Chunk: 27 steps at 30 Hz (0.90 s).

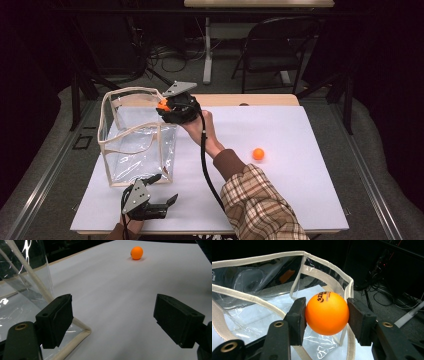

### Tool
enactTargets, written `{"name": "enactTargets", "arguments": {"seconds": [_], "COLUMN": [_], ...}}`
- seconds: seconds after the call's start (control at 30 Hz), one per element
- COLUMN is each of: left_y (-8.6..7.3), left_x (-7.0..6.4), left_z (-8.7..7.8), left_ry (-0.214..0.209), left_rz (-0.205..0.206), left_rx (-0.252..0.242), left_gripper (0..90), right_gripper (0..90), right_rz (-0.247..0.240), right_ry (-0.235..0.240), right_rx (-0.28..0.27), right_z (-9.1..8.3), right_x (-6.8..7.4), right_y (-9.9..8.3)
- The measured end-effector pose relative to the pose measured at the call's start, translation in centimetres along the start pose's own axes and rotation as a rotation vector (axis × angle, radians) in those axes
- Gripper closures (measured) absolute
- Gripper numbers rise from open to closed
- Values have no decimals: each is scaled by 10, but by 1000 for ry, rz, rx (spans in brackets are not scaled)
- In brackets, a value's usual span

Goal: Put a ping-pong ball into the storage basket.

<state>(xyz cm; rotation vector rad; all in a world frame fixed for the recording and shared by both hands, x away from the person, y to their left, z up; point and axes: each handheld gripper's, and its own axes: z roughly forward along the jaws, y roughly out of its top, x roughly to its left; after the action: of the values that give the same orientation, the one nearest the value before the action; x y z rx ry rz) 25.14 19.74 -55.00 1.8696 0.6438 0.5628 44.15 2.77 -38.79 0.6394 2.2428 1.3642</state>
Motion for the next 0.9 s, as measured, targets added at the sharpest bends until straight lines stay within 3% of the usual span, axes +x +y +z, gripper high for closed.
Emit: {"name": "enactTargets", "arguments": {"seconds": [0.9], "left_y": [0], "left_x": [0], "left_z": [0], "left_ry": [1], "left_rz": [0], "left_rx": [-4], "left_gripper": [161], "right_gripper": [509], "right_rz": [2], "right_ry": [12], "right_rx": [33], "right_z": [10], "right_x": [6], "right_y": [3]}}
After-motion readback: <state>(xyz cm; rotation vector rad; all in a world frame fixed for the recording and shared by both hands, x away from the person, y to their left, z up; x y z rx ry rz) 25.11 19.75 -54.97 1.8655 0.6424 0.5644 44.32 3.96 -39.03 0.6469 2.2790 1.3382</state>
